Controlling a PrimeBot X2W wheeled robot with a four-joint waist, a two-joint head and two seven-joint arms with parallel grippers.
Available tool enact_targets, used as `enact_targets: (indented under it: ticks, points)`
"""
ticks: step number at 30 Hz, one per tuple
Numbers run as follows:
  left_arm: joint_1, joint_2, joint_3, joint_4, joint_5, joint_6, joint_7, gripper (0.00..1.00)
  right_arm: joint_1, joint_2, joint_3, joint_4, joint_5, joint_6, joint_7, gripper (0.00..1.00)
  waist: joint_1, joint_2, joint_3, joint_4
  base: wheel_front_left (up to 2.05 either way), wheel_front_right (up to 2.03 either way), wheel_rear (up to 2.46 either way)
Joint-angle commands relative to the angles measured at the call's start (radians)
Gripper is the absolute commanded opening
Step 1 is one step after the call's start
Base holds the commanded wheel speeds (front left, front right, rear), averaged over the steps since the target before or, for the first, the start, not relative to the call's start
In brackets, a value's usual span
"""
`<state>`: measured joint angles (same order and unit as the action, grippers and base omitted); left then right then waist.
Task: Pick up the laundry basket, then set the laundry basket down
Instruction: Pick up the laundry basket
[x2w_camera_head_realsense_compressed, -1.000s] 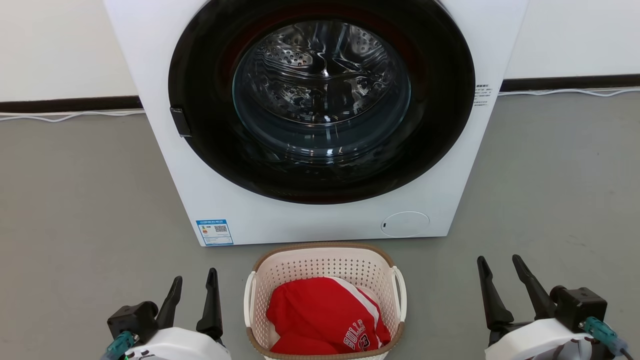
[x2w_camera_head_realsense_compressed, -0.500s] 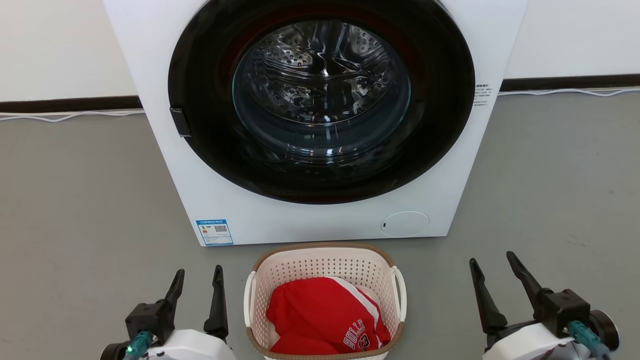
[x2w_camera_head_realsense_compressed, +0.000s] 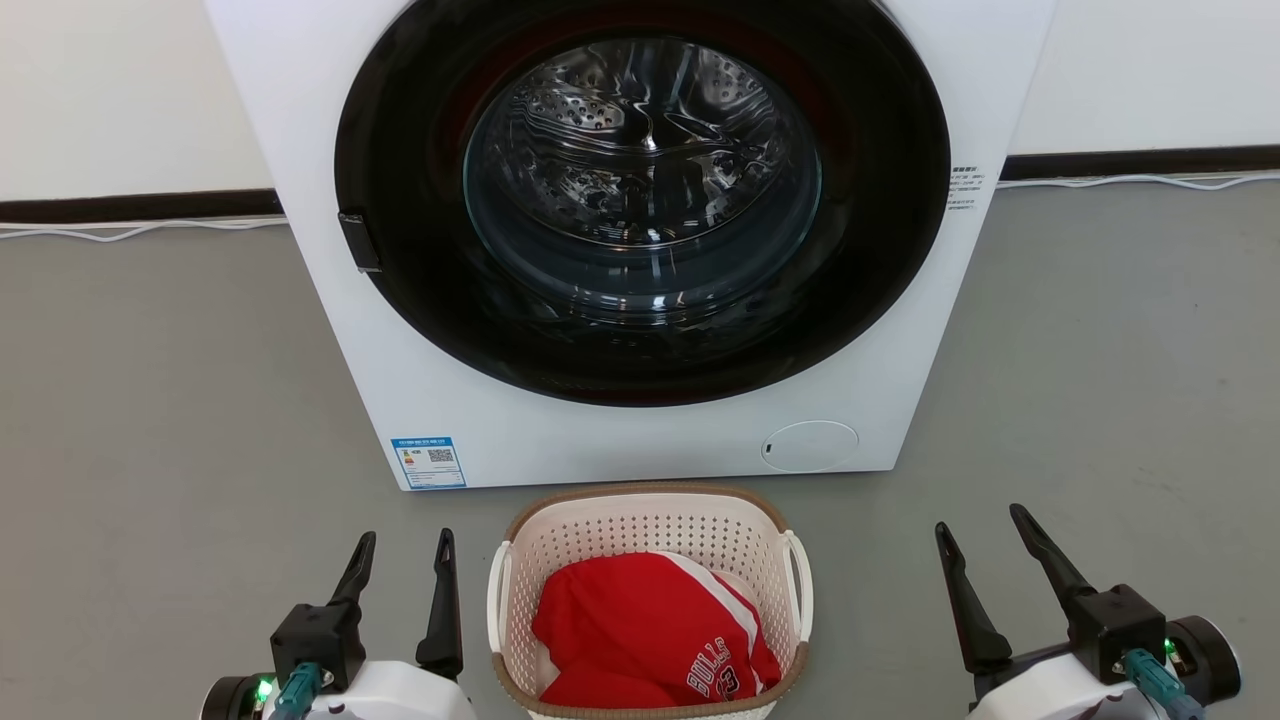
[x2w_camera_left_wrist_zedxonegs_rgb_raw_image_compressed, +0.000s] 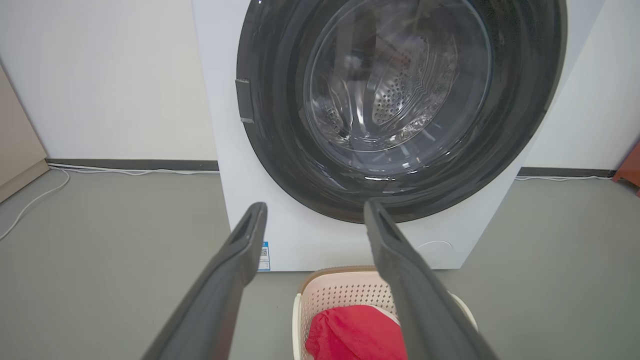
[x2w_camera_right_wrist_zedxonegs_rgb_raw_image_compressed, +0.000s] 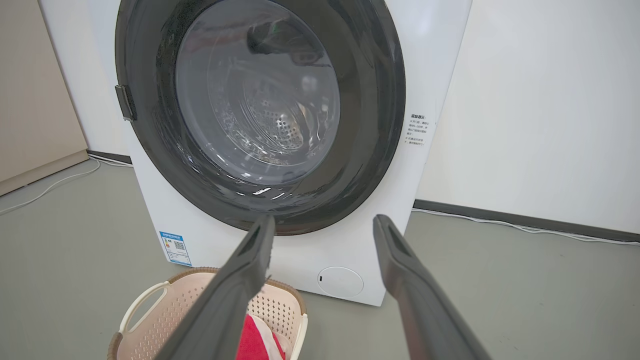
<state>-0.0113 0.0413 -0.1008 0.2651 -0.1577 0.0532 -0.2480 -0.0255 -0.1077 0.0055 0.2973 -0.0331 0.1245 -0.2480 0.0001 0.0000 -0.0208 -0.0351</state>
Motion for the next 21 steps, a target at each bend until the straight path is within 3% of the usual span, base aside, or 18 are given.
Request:
enact_targets:
  ticks: [1,21]
  points:
    - [-0.054,0.009,0.030,-0.019,0.004,0.009,-0.014,1.00,-0.044,-0.007,0.019,-0.020,0.006,0.006,-0.014,1.00,0.0000,0.0000,0.000,0.000,0.00,0.00,0.00]
    - [-0.084,0.009,0.030,-0.005,-0.015,0.010,-0.014,1.00,-0.069,0.014,-0.011,-0.018,0.016,0.006,-0.014,1.00,0.0000,0.0000,0.036,0.000,0.00,0.00,0.00]
